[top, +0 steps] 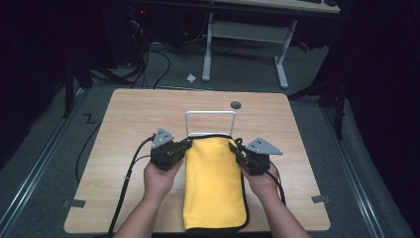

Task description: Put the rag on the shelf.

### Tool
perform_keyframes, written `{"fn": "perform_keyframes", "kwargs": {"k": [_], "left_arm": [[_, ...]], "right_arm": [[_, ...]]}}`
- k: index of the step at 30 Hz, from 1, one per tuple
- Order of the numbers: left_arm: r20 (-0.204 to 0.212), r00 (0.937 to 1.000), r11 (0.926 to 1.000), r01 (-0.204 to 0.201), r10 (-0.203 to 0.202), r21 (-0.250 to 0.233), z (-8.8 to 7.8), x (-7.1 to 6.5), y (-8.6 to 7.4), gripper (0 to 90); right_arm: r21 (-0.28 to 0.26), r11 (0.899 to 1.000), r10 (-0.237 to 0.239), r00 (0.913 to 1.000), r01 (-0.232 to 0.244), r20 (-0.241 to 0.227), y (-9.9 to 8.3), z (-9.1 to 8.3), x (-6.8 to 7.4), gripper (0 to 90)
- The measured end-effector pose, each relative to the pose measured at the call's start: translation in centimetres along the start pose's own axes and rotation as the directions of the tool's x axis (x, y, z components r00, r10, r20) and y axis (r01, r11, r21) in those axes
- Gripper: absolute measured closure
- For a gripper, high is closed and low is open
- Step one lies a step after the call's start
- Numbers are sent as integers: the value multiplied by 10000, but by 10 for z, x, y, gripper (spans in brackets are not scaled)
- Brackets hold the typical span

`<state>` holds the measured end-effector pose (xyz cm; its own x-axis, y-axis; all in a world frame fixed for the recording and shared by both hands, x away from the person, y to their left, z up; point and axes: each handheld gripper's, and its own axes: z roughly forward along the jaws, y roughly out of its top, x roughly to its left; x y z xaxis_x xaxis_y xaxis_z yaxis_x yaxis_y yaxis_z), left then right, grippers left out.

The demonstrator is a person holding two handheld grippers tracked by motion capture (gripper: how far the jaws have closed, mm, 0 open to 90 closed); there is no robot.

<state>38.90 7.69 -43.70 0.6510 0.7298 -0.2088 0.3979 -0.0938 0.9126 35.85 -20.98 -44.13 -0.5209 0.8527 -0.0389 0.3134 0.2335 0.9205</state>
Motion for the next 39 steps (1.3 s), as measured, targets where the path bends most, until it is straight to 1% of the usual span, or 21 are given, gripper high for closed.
{"fn": "perform_keyframes", "kwargs": {"k": [5, 9, 11, 13, 15, 20, 27, 28, 33, 36, 39], "left_arm": [[-50, 9999, 9991, -133, 132, -403, -6, -1, 15, 836], [-70, 9997, 9971, -224, 220, -721, -12, -2, 26, 836], [-62, 9997, 9956, -243, 239, -900, -14, -3, 31, 836], [-48, 9994, 9938, -332, 328, -1063, -17, -3, 36, 836], [-55, 9992, 9918, -403, 399, -1214, -20, -4, 41, 837], [-67, 9982, 9856, -597, 594, -1585, -26, -7, 53, 838], [-103, 9963, 9767, -854, 851, -1966, -33, -10, 70, 839], [-108, 9960, 9745, -889, 885, -2058, -34, -10, 73, 839], [-163, 9941, 9679, -1084, 1075, -2268, -38, -11, 84, 843], [-203, 9931, 9616, -1173, 1159, -2480, -41, -11, 91, 842], [-245, 9917, 9585, -1285, 1264, -2546, -42, -11, 95, 843]], "right_arm": [[-425, 9990, -105, 9999, 108, 79, 15, -3, -1, 814], [-773, 9970, -91, 9999, 99, 99, 26, -6, -1, 814], [-927, 9956, -110, 9999, 120, 110, 32, -7, 0, 815], [-1081, 9938, -226, 9996, 243, 166, 37, -9, 0, 815], [-1268, 9917, -198, 9997, 215, 146, 42, -11, 0, 814], [-1639, 9859, -299, 9993, 329, 204, 55, -17, -1, 814], [-2016, 9786, -384, 9990, 423, 234, 71, -23, -2, 814], [-2032, 9783, -368, 9990, 408, 234, 73, -24, -2, 815], [-2288, 9720, -482, 9984, 533, 282, 84, -27, -2, 815], [-2450, 9680, -493, 9983, 551, 299, 91, -29, -2, 814], [-2550, 9655, -476, 9985, 529, 267, 96, -30, -2, 815]]}}
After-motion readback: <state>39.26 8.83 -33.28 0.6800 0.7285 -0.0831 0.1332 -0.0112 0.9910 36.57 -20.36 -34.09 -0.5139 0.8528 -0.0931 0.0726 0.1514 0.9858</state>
